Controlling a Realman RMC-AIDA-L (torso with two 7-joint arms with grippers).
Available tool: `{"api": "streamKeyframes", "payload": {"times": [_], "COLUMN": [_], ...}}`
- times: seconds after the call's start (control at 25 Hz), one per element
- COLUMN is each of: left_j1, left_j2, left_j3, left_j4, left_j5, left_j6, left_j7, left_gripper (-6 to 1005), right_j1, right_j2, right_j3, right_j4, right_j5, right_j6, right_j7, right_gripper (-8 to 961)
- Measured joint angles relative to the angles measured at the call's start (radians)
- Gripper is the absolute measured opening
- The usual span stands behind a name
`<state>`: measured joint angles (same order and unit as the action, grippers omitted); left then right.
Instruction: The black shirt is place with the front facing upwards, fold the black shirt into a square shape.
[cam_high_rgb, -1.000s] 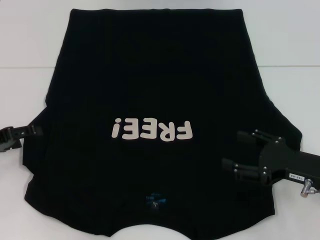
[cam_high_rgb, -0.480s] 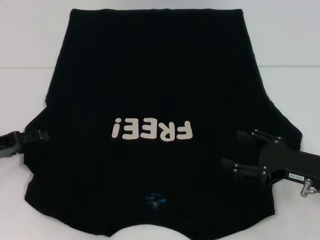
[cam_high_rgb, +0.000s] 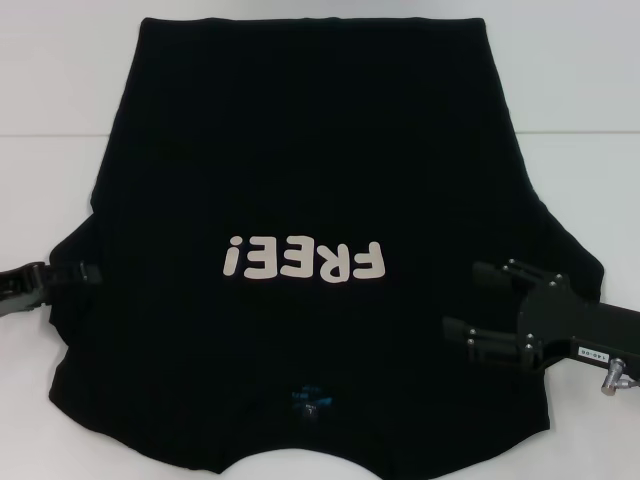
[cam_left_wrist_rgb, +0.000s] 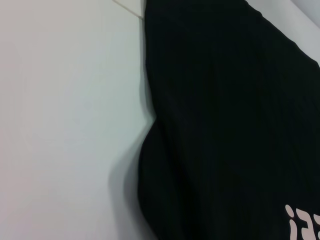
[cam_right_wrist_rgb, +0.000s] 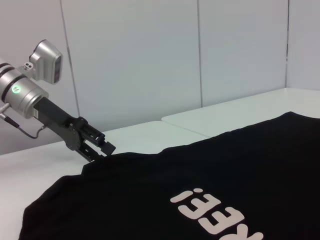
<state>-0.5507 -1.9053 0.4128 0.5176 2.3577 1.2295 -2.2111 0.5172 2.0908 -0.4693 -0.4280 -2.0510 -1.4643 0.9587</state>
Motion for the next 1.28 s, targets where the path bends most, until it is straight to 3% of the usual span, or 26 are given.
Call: {"api": "streamKeyframes", "payload": {"times": [0.16,0.56,1.12,1.28], "left_j1": [0.000,0.000,0.007,0.025], "left_j2": [-0.004,-0.006,0.000,0.002], "left_j3": [0.006,0.037,0.024,0.023], "left_j4": [0.004,0.004,0.017,0.061], "left_j5": [0.000,0.000,0.000,0.000], "left_j6": [-0.006,-0.024,-0.029,-0.028], "left_j7": [0.003,-0.004,-0.022,-0.046], "left_gripper": [828,395,3,4], "right_j1": [-0.001,-0.003,-0.003,-0.003], "right_j2": [0.000,0.000,0.000,0.000], "right_j3": [0.000,0.000,0.000,0.000], "right_j4": [-0.003,-0.005,-0.006,-0.008], "right_j5": [0.000,0.000,0.000,0.000], "right_j6": [-0.009,-0.017,-0.020,-0.019], "right_j7": [0.000,0.000,0.000,0.000], "right_gripper": [917,917,917,917]}}
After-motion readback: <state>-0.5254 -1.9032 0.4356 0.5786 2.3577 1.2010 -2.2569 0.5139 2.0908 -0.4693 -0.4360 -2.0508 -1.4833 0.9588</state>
